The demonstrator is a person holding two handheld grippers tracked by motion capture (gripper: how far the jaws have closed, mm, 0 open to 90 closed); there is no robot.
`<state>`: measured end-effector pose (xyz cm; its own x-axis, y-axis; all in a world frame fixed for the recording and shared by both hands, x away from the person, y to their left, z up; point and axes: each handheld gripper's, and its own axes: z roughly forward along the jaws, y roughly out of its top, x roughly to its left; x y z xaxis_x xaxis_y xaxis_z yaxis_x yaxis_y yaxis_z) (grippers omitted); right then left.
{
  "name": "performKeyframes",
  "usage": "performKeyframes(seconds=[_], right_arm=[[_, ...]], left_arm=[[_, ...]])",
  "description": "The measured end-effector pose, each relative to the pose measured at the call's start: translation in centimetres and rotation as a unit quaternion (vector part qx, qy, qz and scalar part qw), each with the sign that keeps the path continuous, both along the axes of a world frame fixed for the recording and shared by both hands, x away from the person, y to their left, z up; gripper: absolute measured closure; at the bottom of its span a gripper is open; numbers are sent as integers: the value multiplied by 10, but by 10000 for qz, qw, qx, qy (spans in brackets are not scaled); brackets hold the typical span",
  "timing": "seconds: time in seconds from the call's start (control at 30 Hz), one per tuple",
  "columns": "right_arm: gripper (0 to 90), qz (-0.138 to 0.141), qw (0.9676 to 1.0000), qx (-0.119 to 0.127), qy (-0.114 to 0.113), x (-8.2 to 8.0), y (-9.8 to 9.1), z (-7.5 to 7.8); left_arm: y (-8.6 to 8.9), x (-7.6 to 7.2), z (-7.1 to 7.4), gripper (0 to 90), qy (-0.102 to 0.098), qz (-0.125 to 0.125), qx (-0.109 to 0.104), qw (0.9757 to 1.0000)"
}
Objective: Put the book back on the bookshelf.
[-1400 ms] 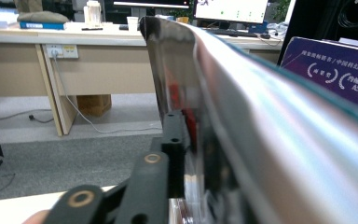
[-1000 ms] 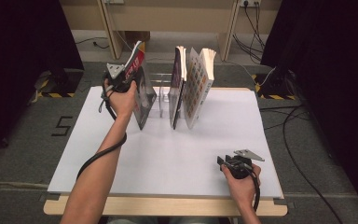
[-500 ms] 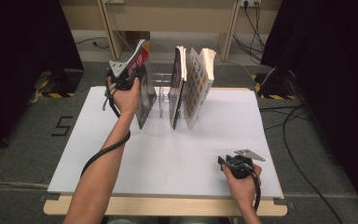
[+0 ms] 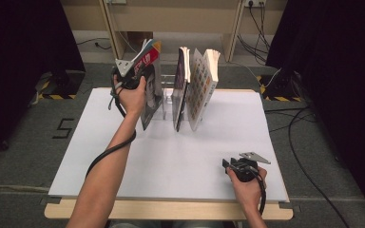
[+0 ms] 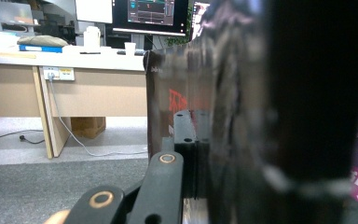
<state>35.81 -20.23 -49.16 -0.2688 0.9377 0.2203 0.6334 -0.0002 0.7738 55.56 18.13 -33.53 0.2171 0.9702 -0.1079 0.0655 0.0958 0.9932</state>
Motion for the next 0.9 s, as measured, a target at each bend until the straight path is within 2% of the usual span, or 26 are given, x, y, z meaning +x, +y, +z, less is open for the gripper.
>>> performKeyframes(seconds=[0.23,0.4,0.47,0.6,0.73,0.9], right_arm=[[604,13,10000,-15,-13,0,0,0],[604,2,10000,23,18,0,1,0],[603,2,10000,12,17,0,1,0],[603,1,10000,-9,6,0,0,0],[603,-30,10000,19,39,-2,1,0],[602,-25,10000,-24,6,-3,0,0]], left_arm=[[7,-5,-7,859,-62,105,143,9998],[15,-12,-12,851,-48,81,230,9997],[16,-16,-14,845,-34,76,325,9994],[20,-24,-18,825,-29,54,350,9994],[23,-30,-20,799,22,6,393,9992],[24,-30,-20,754,121,-36,434,9990]])
